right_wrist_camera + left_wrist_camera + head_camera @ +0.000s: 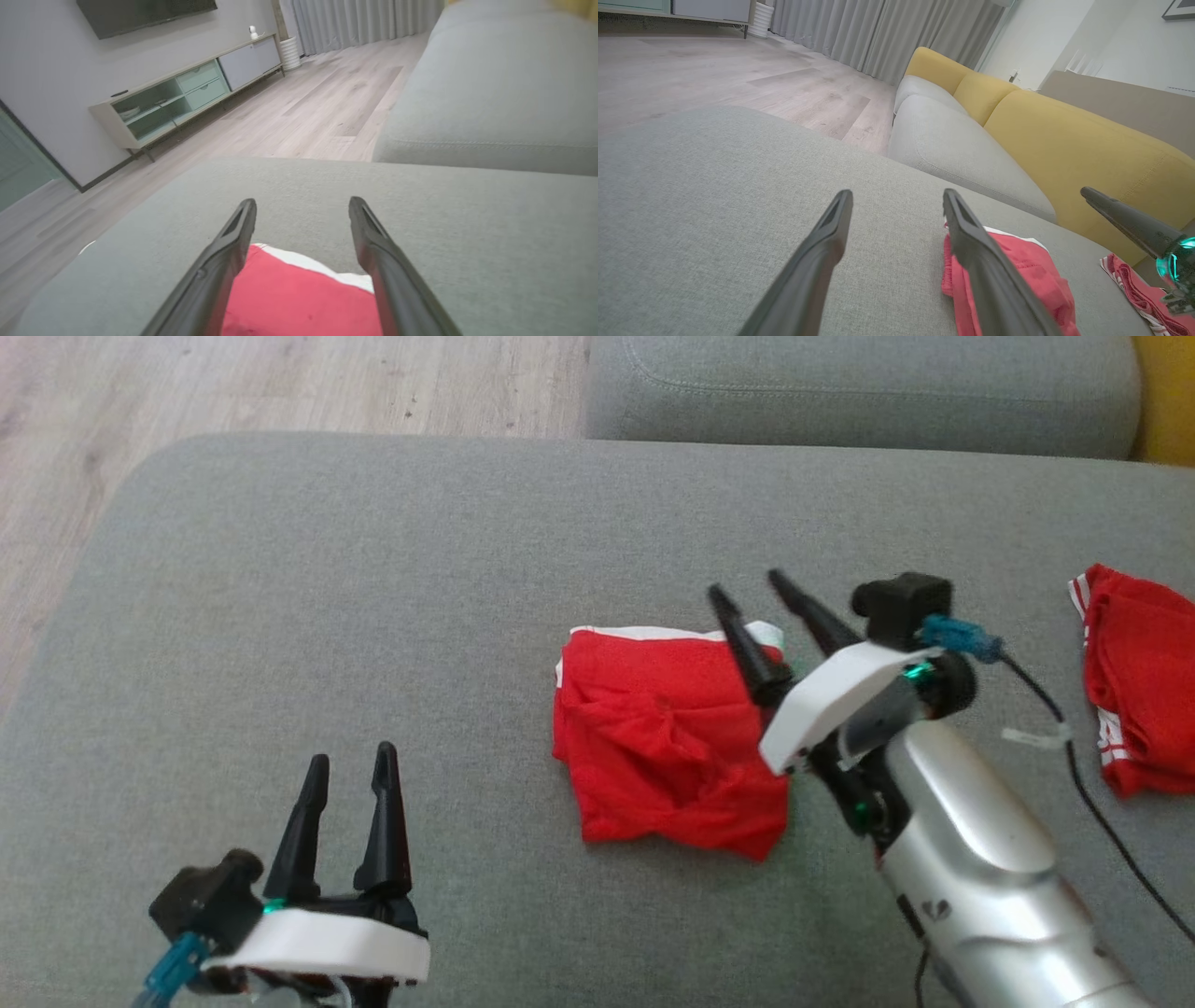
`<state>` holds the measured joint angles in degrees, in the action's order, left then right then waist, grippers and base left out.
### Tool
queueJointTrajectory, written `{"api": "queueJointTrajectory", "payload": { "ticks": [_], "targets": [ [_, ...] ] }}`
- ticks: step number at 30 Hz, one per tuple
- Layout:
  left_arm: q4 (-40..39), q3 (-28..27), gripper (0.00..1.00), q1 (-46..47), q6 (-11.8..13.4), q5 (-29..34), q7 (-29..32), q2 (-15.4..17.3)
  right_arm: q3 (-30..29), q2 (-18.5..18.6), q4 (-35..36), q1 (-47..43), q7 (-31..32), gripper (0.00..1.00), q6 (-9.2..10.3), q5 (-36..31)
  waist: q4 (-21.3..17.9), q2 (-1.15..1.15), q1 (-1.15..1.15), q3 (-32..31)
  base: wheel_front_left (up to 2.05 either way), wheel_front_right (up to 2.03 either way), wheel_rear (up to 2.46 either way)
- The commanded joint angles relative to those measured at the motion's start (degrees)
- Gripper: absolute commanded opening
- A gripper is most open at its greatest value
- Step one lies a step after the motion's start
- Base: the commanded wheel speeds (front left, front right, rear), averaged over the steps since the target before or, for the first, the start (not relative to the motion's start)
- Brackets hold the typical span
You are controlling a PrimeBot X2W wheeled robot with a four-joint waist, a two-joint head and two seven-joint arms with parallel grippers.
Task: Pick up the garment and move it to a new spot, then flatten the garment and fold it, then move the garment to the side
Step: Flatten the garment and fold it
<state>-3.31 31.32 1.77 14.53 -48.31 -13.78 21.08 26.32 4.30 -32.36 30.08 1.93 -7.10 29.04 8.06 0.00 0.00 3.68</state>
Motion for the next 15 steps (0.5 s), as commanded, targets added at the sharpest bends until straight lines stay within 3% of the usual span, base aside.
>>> {"api": "queueJointTrajectory", "payload": {
  "ticks": [1, 4, 5, 6, 7, 8, 9, 15],
  "targets": [
    [-1.51, -2.04, 1.00, 3.20, -0.35, 0.55, -0.67, 0.59, -1.30, -0.45, 1.53, 1.29, -1.17, 1.00, -0.39, -2.16, -0.02, 0.00, 0.00, 0.16, 0.00, 0.00, 0.00],
    [-1.54, -2.01, 1.00, 3.44, -0.38, 0.55, -0.64, 0.60, -3.90, 0.04, 1.28, 0.39, -1.34, 1.00, -0.39, -4.97, 0.11, 0.00, 0.00, 0.49, 0.00, 0.00, 0.00],
    [-1.56, -1.99, 1.00, 3.53, -0.37, 0.57, -0.63, 0.62, -4.36, 0.26, 1.18, 0.10, -1.36, 0.90, -0.39, -5.91, 0.22, 0.00, 0.00, 0.60, 0.00, 0.00, 0.00],
    [-1.62, -2.00, 1.00, 3.63, -0.34, 0.60, -0.61, 0.64, -4.52, 0.53, 1.07, -0.19, -1.38, 0.59, -0.39, -6.90, 0.36, 0.00, 0.00, 0.77, 0.00, 0.00, 0.00],
    [-1.68, -2.03, 1.00, 3.74, -0.29, 0.63, -0.60, 0.67, -4.53, 0.73, 0.86, -0.53, -1.29, 0.44, -0.39, -7.76, 0.51, 0.00, 0.00, 0.92, 0.00, 0.00, 0.00],
    [-1.72, -2.08, 1.00, 3.86, -0.28, 0.66, -0.59, 0.72, -4.34, 0.84, 0.62, -0.93, -1.08, 0.04, -0.39, -8.40, 0.72, 0.00, 0.00, 1.08, 0.00, 0.00, 0.00],
    [-1.73, -2.15, 1.00, 3.97, -0.26, 0.68, -0.59, 0.76, -3.95, 0.89, 0.33, -1.38, -0.82, 0.00, -0.39, -8.77, 0.91, 0.00, 0.00, 1.22, 0.00, 0.00, 0.00],
    [-1.98, -2.50, 1.00, 4.50, -0.14, 0.82, -0.57, 0.88, -0.06, 1.50, -1.52, -3.46, 0.34, 0.00, -0.39, -8.73, 2.44, 0.00, 0.00, 2.33, 0.00, 0.00, 0.00]
  ]
}}
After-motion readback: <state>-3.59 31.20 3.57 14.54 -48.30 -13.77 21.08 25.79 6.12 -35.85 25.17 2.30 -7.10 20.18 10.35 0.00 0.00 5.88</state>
